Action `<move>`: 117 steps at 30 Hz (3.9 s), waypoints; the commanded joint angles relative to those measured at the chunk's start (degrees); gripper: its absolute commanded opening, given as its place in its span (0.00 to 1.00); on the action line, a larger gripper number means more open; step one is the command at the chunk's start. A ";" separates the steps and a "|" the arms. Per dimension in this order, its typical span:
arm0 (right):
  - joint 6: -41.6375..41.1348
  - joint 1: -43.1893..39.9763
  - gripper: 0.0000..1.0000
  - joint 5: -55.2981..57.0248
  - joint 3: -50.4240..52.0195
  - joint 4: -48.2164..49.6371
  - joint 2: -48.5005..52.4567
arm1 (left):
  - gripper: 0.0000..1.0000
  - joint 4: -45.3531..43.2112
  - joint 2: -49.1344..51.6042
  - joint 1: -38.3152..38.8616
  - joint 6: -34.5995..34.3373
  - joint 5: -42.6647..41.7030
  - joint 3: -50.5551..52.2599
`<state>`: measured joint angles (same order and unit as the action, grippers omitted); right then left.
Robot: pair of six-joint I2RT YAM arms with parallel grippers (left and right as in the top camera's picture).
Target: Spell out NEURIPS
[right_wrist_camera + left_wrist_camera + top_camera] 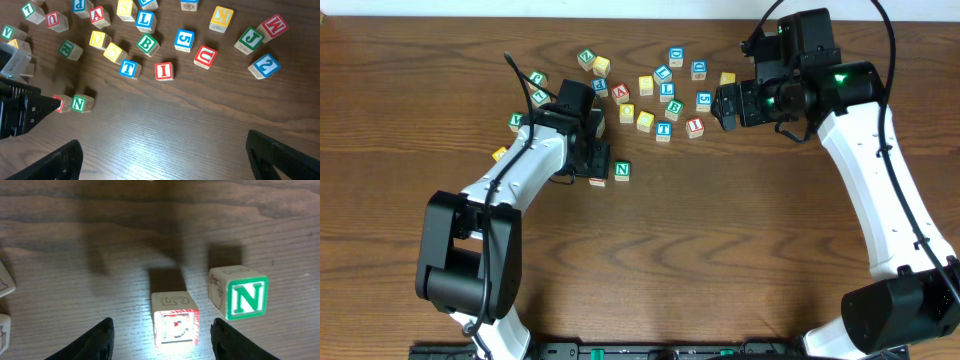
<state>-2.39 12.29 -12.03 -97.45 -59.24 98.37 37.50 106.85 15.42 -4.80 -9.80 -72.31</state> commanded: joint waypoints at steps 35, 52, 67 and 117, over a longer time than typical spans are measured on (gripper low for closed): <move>-0.55 0.11 0.99 1.99 -0.96 -0.33 -0.20 | 0.24 -2.14 -2.60 1.29 -4.63 1.70 -0.81; -0.50 0.02 0.99 5.55 -0.96 -2.56 -0.20 | 0.24 -14.93 -0.24 15.17 -13.35 5.64 -0.79; -0.13 0.02 0.99 5.68 -0.96 -2.95 -0.20 | 0.24 -11.61 3.41 15.15 -14.21 9.27 -0.66; -0.42 0.13 0.99 5.66 -0.96 -3.21 -0.20 | 0.38 -12.11 -1.92 15.12 -14.75 9.22 -2.08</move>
<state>-2.39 12.29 -6.61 -97.45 -62.37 98.37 25.28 110.63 30.76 -19.68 -1.32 -72.47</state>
